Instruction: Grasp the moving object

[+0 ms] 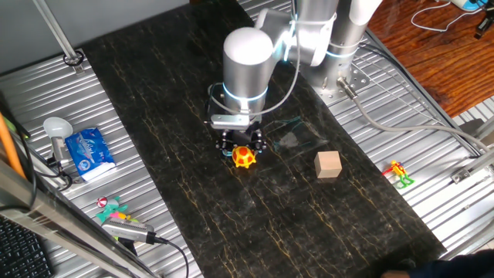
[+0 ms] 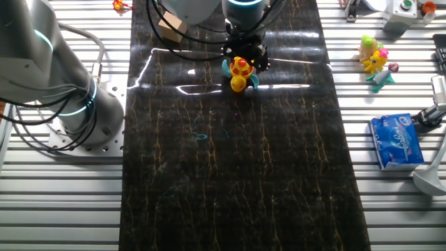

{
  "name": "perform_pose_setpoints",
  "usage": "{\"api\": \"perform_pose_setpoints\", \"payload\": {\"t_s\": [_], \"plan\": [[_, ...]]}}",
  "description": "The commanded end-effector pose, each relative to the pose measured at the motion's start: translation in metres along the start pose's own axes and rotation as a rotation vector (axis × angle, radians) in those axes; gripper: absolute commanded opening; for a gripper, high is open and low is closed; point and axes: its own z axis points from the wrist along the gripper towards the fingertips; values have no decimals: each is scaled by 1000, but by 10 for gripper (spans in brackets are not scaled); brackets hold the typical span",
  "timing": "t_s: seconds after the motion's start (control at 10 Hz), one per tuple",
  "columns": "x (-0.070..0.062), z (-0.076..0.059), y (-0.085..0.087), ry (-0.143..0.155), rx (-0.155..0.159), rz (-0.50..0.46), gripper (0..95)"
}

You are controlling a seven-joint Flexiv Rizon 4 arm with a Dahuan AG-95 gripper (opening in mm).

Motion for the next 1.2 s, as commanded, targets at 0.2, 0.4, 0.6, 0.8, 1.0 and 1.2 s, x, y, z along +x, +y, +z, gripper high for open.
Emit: {"api": "perform_pose_setpoints", "payload": {"t_s": [0.2,0.4,0.6,0.8,1.0,1.2], "plan": [[-1,3,2,-10,-2,28,570],[-1,3,2,-34,-17,71,0],[-1,3,2,-34,-21,86,0],[-1,1,1,-22,-27,90,0],[-1,-1,0,-16,-33,91,0],[-2,-14,-5,-2,-44,88,0]]}}
